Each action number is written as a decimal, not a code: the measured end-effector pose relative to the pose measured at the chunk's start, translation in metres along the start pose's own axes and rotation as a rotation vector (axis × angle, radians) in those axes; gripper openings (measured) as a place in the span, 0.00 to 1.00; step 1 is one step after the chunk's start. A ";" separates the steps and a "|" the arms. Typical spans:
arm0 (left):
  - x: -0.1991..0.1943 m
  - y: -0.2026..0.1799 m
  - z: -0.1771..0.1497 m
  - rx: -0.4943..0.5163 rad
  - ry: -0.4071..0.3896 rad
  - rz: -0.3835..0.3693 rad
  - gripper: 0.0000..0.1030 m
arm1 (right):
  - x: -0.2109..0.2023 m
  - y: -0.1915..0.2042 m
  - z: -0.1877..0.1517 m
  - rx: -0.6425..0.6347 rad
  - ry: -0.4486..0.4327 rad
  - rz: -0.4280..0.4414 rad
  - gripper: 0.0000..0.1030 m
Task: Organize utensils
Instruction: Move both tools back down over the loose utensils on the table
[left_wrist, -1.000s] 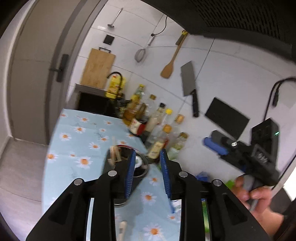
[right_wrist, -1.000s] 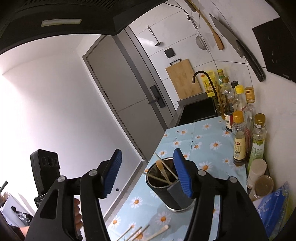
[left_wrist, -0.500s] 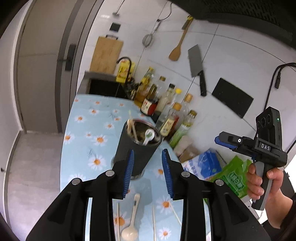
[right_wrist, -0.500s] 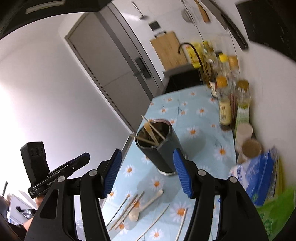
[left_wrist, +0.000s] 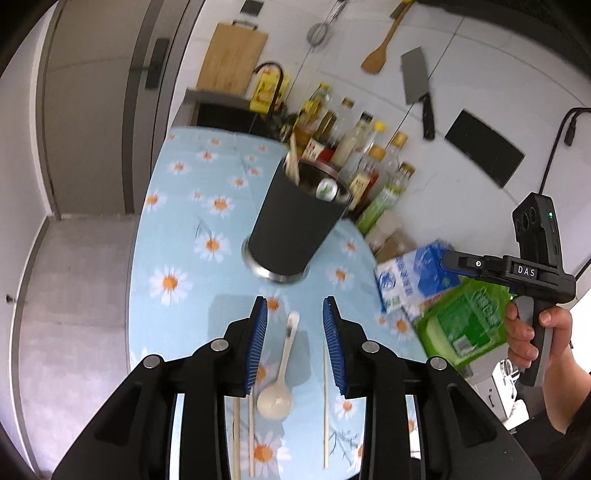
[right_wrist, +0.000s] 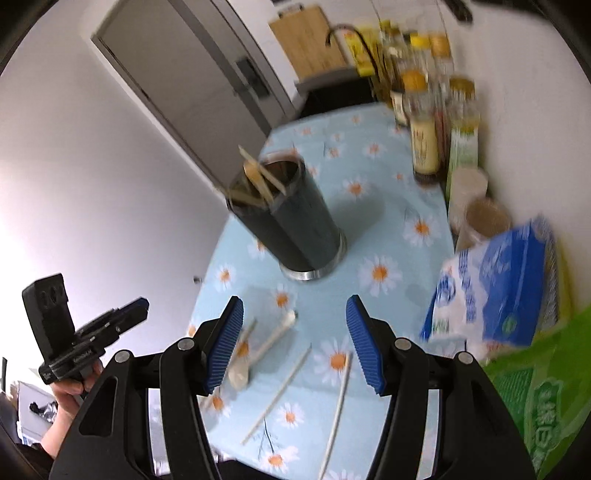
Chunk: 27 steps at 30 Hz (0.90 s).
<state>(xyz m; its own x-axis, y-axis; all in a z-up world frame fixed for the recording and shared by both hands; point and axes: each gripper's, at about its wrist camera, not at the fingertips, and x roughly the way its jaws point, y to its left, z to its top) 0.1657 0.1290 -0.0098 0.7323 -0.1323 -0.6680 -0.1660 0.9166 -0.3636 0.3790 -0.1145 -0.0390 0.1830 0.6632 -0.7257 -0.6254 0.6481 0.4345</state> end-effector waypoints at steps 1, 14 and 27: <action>0.002 0.003 -0.005 -0.009 0.016 -0.003 0.29 | 0.006 -0.001 -0.004 0.001 0.027 -0.009 0.57; 0.028 0.033 -0.061 -0.040 0.227 0.017 0.29 | 0.083 -0.017 -0.049 0.139 0.389 -0.096 0.55; 0.034 0.066 -0.092 -0.068 0.312 0.024 0.29 | 0.138 -0.021 -0.081 0.195 0.602 -0.284 0.26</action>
<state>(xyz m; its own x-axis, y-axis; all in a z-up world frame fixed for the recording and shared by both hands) 0.1193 0.1500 -0.1162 0.4916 -0.2302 -0.8399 -0.2319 0.8950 -0.3811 0.3559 -0.0669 -0.1912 -0.1685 0.1717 -0.9706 -0.4576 0.8585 0.2313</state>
